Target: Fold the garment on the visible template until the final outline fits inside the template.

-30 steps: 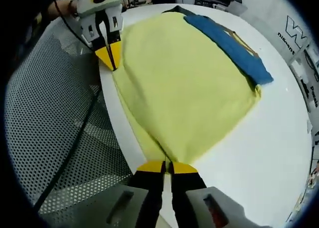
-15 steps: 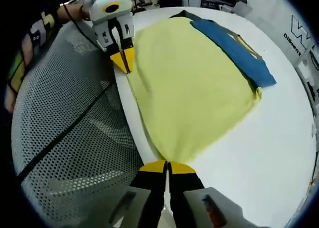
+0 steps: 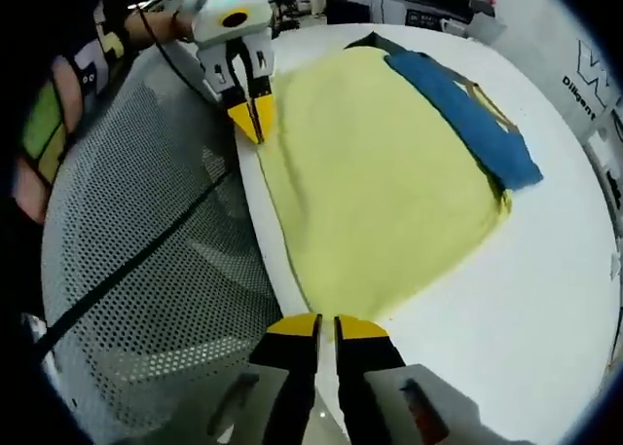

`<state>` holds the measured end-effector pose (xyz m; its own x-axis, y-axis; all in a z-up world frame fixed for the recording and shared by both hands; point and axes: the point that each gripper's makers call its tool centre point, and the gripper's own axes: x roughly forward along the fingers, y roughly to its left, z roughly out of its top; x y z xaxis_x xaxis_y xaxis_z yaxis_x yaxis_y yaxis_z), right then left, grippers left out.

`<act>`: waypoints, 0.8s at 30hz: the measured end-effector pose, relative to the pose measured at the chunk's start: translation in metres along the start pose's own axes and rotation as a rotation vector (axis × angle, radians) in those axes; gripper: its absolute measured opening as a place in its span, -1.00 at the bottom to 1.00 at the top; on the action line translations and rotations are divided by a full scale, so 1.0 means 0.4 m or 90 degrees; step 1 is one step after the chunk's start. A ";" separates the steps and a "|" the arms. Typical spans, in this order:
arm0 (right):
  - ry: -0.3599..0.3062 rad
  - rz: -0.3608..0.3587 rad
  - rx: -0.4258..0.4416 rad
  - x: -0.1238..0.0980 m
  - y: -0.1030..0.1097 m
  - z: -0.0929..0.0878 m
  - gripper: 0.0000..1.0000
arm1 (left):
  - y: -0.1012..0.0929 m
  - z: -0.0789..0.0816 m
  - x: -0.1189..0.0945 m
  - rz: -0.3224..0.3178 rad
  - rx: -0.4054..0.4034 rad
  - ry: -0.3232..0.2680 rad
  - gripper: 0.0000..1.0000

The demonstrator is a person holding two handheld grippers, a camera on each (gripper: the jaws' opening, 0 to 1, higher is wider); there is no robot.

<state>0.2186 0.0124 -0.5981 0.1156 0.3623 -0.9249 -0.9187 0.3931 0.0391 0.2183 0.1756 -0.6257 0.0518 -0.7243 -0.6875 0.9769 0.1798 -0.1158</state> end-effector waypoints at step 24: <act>-0.131 -0.118 0.107 0.035 -0.089 0.114 -0.85 | 0.303 -0.028 -0.230 0.314 -0.115 -0.099 -0.83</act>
<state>0.2700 0.0419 -0.5950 0.3651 0.4274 -0.8270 -0.8011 0.5968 -0.0453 0.3297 0.2715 -0.5844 0.5388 -0.6127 -0.5781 0.7784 0.6246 0.0635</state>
